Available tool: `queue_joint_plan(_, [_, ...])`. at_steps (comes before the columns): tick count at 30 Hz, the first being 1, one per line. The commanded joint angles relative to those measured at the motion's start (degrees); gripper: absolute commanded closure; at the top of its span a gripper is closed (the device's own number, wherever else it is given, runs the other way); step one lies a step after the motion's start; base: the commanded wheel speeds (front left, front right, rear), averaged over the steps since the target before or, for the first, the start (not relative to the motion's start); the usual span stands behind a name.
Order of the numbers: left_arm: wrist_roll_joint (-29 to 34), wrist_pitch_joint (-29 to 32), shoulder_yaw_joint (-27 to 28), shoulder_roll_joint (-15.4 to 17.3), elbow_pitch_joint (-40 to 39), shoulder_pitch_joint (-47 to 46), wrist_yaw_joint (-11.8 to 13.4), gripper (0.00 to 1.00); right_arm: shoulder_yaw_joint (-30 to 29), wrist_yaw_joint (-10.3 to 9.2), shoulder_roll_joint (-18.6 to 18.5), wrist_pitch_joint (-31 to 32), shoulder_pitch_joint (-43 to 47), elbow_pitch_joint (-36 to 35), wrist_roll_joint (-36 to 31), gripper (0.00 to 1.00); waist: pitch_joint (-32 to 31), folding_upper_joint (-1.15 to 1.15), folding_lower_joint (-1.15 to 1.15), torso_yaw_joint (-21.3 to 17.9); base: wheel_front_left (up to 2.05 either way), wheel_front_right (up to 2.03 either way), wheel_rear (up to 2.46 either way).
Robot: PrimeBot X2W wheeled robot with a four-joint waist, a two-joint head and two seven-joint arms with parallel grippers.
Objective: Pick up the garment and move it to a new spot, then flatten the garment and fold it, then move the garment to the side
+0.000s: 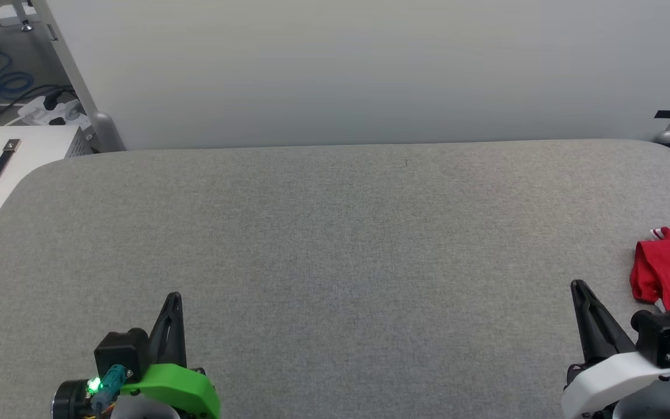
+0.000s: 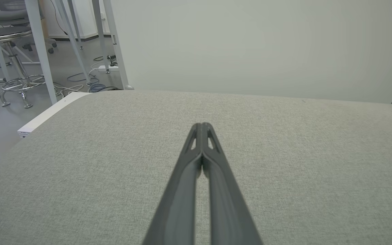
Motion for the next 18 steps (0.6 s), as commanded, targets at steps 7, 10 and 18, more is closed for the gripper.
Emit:
queue_joint_plan(7, [2.3, 1.0, 1.4, -1.4, -0.6, -0.3, -1.1, 1.0, 0.3, -0.02, 0.4, -0.7, -1.2, 0.9, -0.9, 1.0, 0.2, 0.0, 0.0, 0.0, 0.0, 0.0, 0.0])
queue_joint_plan(10, [2.9, 1.3, 1.8, -1.8, -0.8, -0.3, -1.4, 1.0, 0.4, -0.02, 0.5, -0.8, -1.4, 1.2, -1.1, 1.0, 0.2, 0.0, 0.0, 0.0, 0.0, 0.0, 0.0])
queue_joint_plan(18, [4.5, 2.3, 2.8, -2.7, -1.4, -0.4, -2.2, 1.0, 0.4, -0.03, 0.7, -1.0, -1.9, 1.8, -1.6, 1.0, 0.4, 0.0, 0.0, 0.1, 0.0, 0.0, 0.0])
